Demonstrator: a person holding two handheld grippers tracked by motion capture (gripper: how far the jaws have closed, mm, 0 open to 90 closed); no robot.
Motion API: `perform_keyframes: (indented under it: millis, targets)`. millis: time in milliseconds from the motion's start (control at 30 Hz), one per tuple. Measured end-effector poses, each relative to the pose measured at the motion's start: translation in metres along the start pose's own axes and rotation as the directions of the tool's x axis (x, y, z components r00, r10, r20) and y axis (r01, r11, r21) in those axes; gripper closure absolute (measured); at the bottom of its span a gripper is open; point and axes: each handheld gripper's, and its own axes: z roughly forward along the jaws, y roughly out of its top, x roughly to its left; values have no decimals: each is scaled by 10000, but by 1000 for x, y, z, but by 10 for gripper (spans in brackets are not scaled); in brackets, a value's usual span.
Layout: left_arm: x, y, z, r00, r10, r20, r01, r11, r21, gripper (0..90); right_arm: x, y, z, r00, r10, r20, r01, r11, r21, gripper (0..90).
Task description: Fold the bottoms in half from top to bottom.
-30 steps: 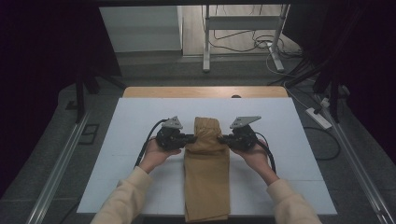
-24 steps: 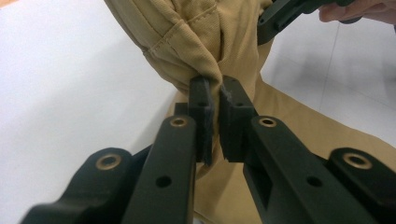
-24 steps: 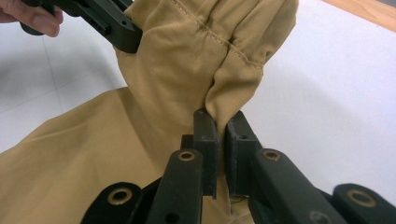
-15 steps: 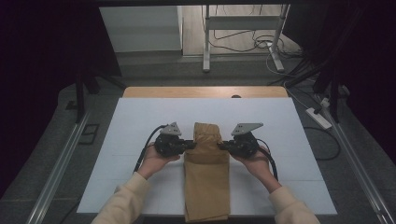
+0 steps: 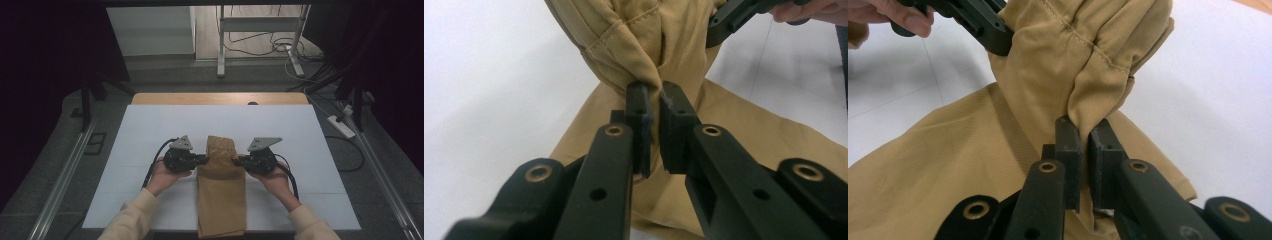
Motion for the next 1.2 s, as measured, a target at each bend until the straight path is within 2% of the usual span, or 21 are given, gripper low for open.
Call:
perform_keyframes:
  millis: [200, 567, 967, 1200]
  targets:
    - [-4, -3, 0, 10000, 37, 20, -38, 10000, 34, 833, 4, -4, -1, 10000, -16, -57, 16, 10000, 30, 845]
    - [-18, -15, -3, 9999, 64, 95, -65, 9999, 115, 830, 22, -12, -6, 9996, -181, -229, 184, 9997, 155, 844]
    - [-28, -20, -3, 9993, 212, 296, -219, 9995, 238, 827, 30, -22, -9, 9990, -183, -417, 191, 9996, 203, 845]
    - [-28, -22, -3, 9993, 130, 347, -137, 9997, 209, 827, 32, -24, -10, 9987, -191, -477, 202, 9996, 215, 845]
